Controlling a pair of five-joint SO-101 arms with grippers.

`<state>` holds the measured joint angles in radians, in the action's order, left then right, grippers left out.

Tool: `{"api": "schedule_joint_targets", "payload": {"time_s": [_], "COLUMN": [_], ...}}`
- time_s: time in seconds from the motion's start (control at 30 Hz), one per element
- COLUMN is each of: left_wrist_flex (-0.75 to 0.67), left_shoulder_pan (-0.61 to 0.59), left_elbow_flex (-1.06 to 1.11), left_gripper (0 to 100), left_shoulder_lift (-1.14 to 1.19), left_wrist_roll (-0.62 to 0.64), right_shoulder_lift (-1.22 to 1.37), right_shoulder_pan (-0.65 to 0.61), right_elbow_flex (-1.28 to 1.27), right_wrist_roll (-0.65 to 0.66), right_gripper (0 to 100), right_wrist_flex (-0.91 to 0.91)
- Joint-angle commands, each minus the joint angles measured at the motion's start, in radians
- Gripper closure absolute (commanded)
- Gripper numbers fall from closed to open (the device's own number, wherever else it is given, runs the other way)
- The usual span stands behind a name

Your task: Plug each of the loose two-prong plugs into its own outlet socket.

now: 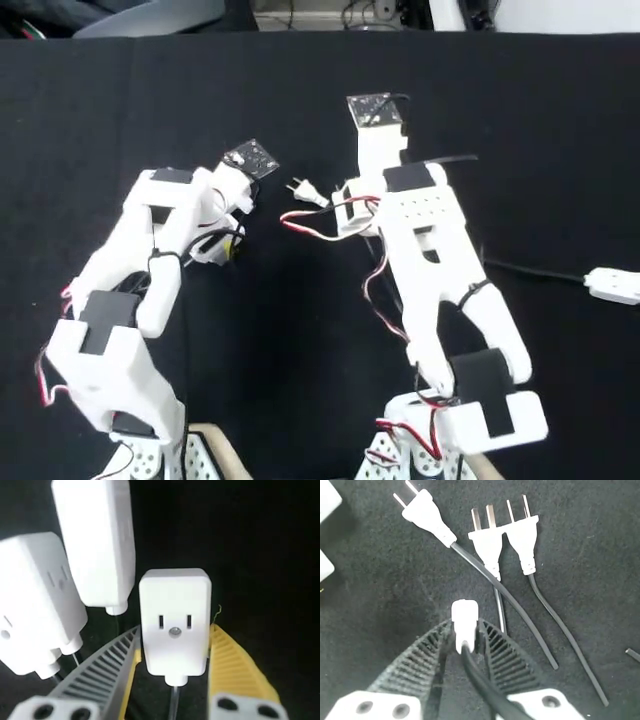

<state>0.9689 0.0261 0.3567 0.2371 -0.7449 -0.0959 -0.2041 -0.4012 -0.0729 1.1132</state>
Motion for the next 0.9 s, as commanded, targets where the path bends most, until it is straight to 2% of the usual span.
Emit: {"api": "schedule_joint_targets", "payload": {"time_s": [0.0,0.17,0.33,0.63,0.73,0.87], "left_wrist_flex": [-0.002,0.002,0.0,-0.064,-0.057,0.0], "left_shoulder_pan": [0.018,0.019,0.042,0.094,0.082,0.082], "left_elbow_flex": [0.024,0.044,0.17,0.625,0.707,0.75], "left_gripper": [79,80,87,74,70,70], "left_shoulder_lift": [-0.003,-0.015,-0.201,-0.818,-0.984,-1.132], "left_wrist_roll": [-0.028,-0.031,-0.029,-0.031,-0.031,-0.069], "right_shoulder_lift": [-0.005,-0.005,-0.005,-0.005,-0.005,-0.005], "right_shoulder_pan": [0.011,0.011,0.011,0.011,0.011,0.011], "right_elbow_flex": [0.05,0.05,0.05,0.051,0.051,0.05], "right_wrist_roll": [0.006,0.006,0.006,0.008,0.008,0.008], "right_gripper": [98.7,98.7,98.7,98.7,98.7,98.7], "right_wrist_flex": [-0.008,-0.008,-0.008,-0.008,-0.008,-0.006]}}
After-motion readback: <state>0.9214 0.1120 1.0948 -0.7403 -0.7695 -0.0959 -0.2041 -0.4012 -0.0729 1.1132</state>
